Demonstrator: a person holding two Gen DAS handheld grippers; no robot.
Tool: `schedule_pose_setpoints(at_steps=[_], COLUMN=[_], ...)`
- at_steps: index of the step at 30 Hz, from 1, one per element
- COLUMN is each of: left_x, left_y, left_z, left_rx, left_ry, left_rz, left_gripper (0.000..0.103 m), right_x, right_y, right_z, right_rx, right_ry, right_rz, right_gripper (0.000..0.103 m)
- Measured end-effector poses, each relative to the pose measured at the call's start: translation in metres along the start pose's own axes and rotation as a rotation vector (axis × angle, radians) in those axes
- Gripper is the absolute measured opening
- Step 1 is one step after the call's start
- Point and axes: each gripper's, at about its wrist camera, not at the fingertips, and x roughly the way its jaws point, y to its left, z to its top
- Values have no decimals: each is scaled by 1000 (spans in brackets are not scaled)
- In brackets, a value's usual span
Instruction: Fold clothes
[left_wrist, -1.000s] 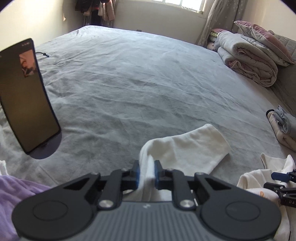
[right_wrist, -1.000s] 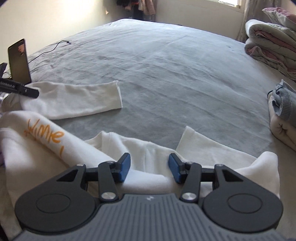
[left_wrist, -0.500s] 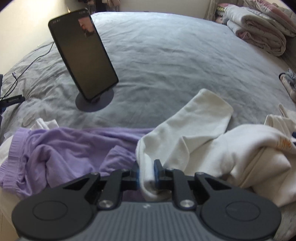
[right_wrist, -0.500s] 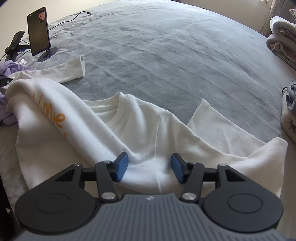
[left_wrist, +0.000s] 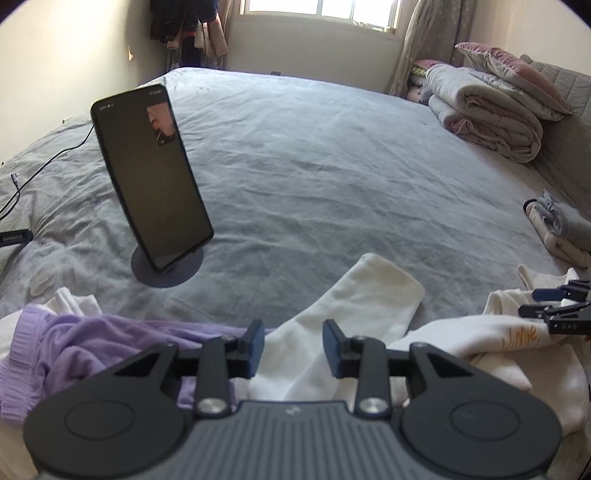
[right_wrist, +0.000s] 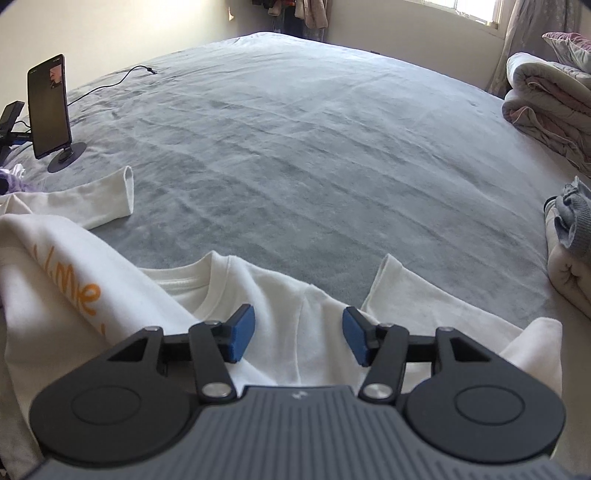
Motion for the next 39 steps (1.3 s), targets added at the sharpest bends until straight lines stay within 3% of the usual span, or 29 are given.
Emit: schedule_pose_setpoints(at_steps=[4, 10, 15, 16, 20, 24, 28, 32, 37, 39], left_x=[9, 47, 55, 54, 47, 34, 26, 23, 15, 13], left_y=[-13, -49, -72, -71, -65, -65, -70, -72, -79, -73], left_z=[7, 6, 1, 2, -1, -8, -13, -11, -11, -6], left_rx=[-10, 5, 83, 79, 92, 150, 216, 237, 294, 252], left_ry=[-11, 128, 150, 154, 179, 182, 176, 188, 172, 154], left_rz=[-63, -224, -237, -253, -343, -419, -449, -501, -535, -560], left_gripper=[35, 35, 31, 28, 27, 27, 28, 41, 42, 42], right_x=[11, 15, 12, 11, 2, -30, -67, -91, -101, -102], right_y=[3, 3, 13, 15, 20, 21, 18, 19, 19, 19], right_z=[-2, -7, -6, -6, -3, 8, 15, 8, 0, 0], right_rx=[0, 13, -14, -19, -16, 9, 36, 16, 11, 20], right_ry=[-10, -30, -31, -33, -81, -224, -377, -430, -420, -430], right_rz=[8, 8, -6, -14, -45, -106, -170, -200, -234, -247], right_gripper=[57, 57, 28, 18, 9, 8, 4, 4, 4, 4])
